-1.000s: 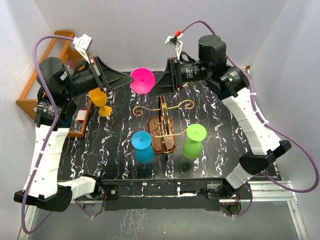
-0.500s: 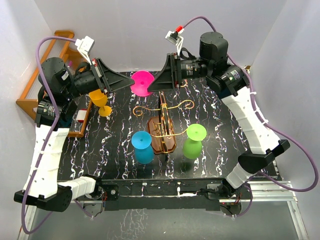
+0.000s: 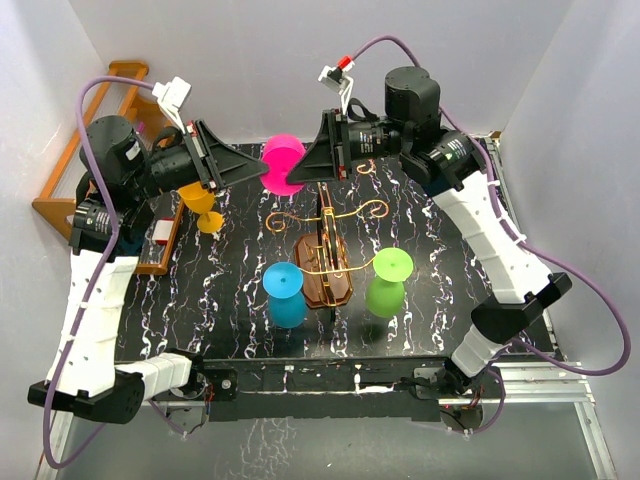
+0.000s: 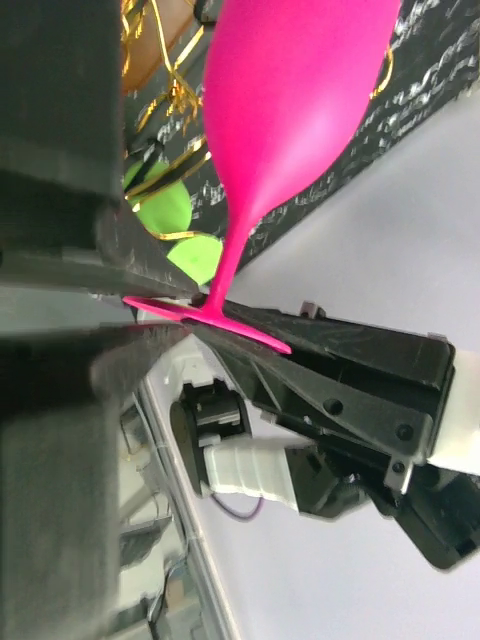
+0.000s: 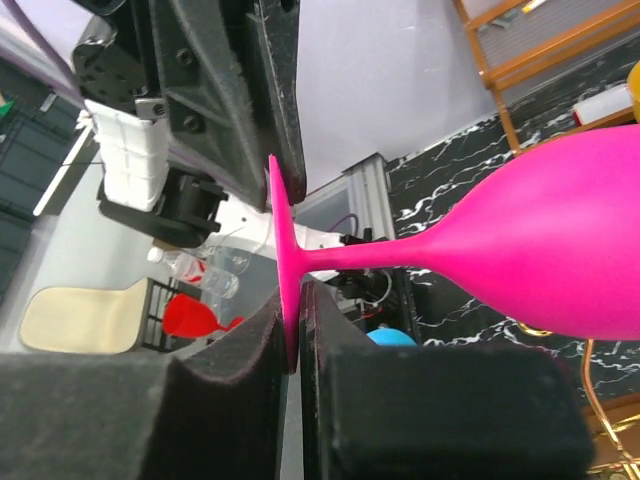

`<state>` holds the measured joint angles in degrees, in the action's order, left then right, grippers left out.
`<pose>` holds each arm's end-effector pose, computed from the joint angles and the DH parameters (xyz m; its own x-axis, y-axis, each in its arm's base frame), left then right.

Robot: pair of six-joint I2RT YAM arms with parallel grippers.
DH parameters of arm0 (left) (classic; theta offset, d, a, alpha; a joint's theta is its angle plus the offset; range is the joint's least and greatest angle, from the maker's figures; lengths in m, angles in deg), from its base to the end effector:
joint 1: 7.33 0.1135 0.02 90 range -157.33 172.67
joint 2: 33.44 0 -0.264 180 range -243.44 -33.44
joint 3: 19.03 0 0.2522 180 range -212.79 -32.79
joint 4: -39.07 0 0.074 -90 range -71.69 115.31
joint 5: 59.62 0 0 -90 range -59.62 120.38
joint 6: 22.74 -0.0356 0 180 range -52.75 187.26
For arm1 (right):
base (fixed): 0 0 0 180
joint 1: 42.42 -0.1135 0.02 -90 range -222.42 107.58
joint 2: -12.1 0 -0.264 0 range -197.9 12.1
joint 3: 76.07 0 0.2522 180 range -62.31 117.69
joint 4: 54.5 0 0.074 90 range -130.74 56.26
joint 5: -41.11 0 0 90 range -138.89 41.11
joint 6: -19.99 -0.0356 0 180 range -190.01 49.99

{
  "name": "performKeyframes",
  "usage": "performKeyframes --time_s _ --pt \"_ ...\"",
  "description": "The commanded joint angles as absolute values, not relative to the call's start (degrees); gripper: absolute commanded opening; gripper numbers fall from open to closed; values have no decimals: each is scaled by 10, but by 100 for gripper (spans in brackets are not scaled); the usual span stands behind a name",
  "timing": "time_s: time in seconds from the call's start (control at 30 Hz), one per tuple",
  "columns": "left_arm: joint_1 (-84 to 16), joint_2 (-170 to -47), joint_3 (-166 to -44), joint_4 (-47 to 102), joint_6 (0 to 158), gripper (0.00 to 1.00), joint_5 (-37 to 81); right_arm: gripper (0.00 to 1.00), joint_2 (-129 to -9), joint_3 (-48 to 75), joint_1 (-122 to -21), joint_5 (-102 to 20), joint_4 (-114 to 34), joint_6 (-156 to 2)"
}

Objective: Take the wine glass off the wine glass rack

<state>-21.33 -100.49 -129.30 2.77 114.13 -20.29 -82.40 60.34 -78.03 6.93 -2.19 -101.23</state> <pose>0.1842 -0.0743 0.5409 -0.5757 -0.3332 -0.7467 0.6995 0.2721 -0.6608 0.2437 0.2108 0.5282 -0.6379 -0.0987 -0.7637 -0.7694 0.0399 0.6375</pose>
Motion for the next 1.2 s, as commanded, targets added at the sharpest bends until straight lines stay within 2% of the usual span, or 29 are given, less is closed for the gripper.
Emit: performKeyframes --time_s 0.0,0.07,0.2,0.4,0.6,0.73,0.9,1.17 --pt "-215 -987 -1314 -33 1118 25 -164 8 -805 622 -783 -5 -22 -941" --pt "-214 -990 -1340 -113 1110 30 -77 8 -782 601 -785 -61 2 -879" --pt "-215 -987 -1361 -213 1160 31 49 8 -697 486 -800 -171 -16 -718" --pt "-214 -969 -1327 -151 1252 32 13 8 -497 222 -852 -268 -206 -399" --pt "-215 -1015 -1365 -176 1275 35 -45 8 -448 162 -907 -397 -170 -65" --pt "-215 -1038 -1392 -206 1267 36 -66 8 -443 112 -975 -551 -157 140" --pt "-215 -1047 -1424 -214 1279 37 -87 8 -454 86 -1021 -627 -143 268" --pt "-215 -1035 -1438 -261 1272 39 -93 8 -458 83 -1042 -624 -107 286"
